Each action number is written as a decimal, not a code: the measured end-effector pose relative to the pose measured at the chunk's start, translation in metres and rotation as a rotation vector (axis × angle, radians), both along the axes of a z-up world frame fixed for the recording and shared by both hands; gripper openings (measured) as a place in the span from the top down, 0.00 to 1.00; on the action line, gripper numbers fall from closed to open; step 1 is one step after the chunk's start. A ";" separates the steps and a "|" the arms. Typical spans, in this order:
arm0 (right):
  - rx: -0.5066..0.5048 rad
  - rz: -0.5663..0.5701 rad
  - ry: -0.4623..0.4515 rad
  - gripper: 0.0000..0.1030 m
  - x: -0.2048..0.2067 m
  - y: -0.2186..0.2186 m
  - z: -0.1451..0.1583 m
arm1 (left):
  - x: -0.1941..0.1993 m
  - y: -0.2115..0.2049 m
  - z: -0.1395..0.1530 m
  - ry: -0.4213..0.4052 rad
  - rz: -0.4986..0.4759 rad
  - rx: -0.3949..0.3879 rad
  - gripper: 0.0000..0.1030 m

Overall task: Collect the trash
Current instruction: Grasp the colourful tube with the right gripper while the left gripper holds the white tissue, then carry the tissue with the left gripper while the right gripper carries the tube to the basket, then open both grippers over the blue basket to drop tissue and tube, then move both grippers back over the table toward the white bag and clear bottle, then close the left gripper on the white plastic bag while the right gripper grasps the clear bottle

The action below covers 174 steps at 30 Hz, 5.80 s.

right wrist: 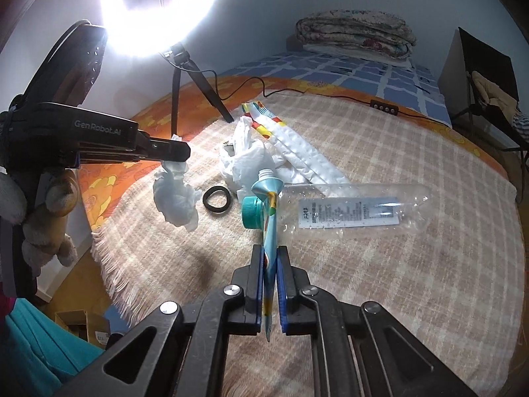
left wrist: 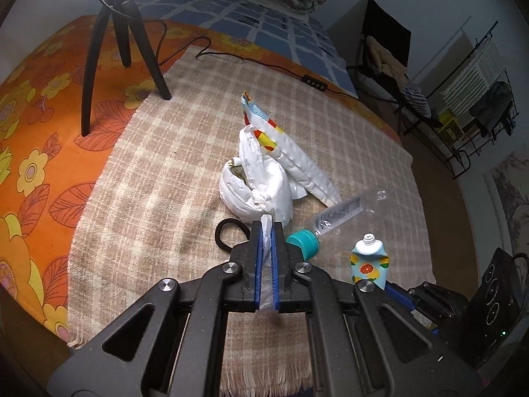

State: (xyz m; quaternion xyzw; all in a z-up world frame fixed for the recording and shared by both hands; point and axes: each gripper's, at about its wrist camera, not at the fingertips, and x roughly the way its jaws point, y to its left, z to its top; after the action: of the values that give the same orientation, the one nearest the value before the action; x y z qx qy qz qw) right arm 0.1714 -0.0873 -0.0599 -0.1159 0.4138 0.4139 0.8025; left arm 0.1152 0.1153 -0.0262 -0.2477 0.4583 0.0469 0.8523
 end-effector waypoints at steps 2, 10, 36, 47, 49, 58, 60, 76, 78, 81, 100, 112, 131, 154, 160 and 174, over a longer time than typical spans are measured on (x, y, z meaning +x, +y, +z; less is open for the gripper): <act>0.006 0.005 -0.007 0.95 -0.005 -0.004 0.005 | -0.006 -0.005 0.005 -0.010 -0.008 -0.002 0.98; 0.010 0.037 -0.036 0.95 -0.035 -0.021 0.020 | -0.039 -0.034 0.018 -0.039 -0.086 0.015 0.98; -0.028 0.082 0.032 0.95 -0.152 -0.087 -0.002 | -0.152 -0.112 -0.030 0.058 -0.265 -0.001 0.98; -0.072 0.103 0.125 0.95 -0.181 -0.097 -0.039 | -0.170 -0.127 -0.053 0.107 -0.299 0.000 0.98; -0.076 0.107 0.138 0.95 -0.186 -0.098 -0.044 | -0.171 -0.128 -0.056 0.114 -0.302 0.002 0.98; -0.102 0.123 0.172 0.94 -0.194 -0.097 -0.059 | -0.176 -0.130 -0.072 0.159 -0.310 0.002 0.98; -0.105 0.125 0.173 0.94 -0.194 -0.096 -0.060 | -0.176 -0.130 -0.074 0.164 -0.310 0.006 0.98; -0.127 0.112 0.161 0.57 -0.195 -0.097 -0.065 | -0.172 -0.126 -0.082 0.198 -0.290 0.003 0.64; -0.126 0.104 0.156 0.51 -0.194 -0.097 -0.064 | -0.173 -0.124 -0.079 0.185 -0.282 0.007 0.59; -0.128 0.097 0.149 0.45 -0.194 -0.097 -0.062 | -0.172 -0.121 -0.075 0.178 -0.275 0.012 0.59; -0.148 0.011 0.107 0.12 -0.183 -0.096 -0.052 | -0.167 -0.104 -0.065 0.161 -0.234 0.009 0.44; -0.158 -0.022 0.096 0.11 -0.175 -0.093 -0.047 | -0.156 -0.099 -0.061 0.164 -0.224 0.006 0.44; -0.090 -0.135 0.043 0.10 -0.110 -0.068 -0.009 | -0.084 -0.056 -0.017 0.084 -0.113 0.039 0.35; 0.120 -0.520 0.300 0.10 0.091 -0.035 -0.016 | 0.055 0.021 -0.035 0.100 0.066 -0.059 0.35; 0.150 -0.577 0.394 0.10 0.113 -0.030 -0.037 | 0.069 0.025 -0.050 0.128 0.082 -0.085 0.35; 0.227 -0.647 0.513 0.08 0.132 -0.030 -0.067 | 0.090 0.032 -0.067 0.136 0.099 -0.113 0.35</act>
State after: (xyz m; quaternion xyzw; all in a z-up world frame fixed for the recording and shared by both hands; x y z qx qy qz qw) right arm 0.3039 -0.1174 -0.1274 0.2156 0.5666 0.1993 0.7699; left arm 0.2048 0.1470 -0.0934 -0.3139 0.5042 0.0798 0.8006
